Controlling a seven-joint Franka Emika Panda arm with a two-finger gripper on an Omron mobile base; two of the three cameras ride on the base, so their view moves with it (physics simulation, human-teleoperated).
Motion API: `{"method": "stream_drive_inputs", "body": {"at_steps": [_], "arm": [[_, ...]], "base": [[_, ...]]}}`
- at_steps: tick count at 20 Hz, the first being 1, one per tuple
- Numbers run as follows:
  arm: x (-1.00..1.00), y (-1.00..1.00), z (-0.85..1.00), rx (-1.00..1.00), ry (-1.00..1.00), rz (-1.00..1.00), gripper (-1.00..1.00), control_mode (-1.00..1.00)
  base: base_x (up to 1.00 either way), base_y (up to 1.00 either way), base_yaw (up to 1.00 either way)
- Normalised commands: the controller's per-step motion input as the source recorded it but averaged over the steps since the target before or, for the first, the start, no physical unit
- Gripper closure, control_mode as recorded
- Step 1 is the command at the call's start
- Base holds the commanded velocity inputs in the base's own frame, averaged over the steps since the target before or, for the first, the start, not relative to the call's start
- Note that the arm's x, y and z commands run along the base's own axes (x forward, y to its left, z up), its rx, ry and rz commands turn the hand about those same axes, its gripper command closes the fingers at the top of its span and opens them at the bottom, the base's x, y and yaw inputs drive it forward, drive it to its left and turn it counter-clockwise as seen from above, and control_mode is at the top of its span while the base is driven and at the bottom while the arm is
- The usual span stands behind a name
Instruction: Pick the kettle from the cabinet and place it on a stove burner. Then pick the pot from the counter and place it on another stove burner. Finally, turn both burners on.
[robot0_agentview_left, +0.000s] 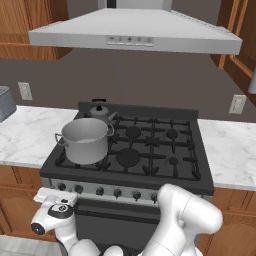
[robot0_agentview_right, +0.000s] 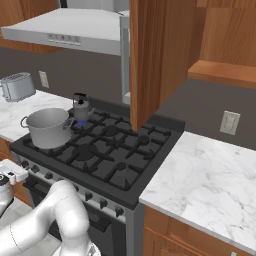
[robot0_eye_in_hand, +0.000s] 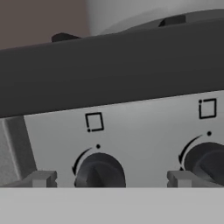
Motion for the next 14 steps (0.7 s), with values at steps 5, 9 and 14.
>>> {"method": "stream_drive_inputs", "body": {"at_steps": [5, 9, 14], "arm": [[0.03, 0.14, -0.15, 0.00, -0.03, -0.07, -1.00, -1.00], [0.05, 0.12, -0.14, 0.00, -0.01, -0.05, -1.00, -1.00], [0.04, 0.02, -0.14, 0.00, 0.00, -0.01, -1.00, -1.00]], "base": [[0.00, 0.00, 0.00], [0.00, 0.00, 0.00], [0.00, 0.00, 0.00]]}}
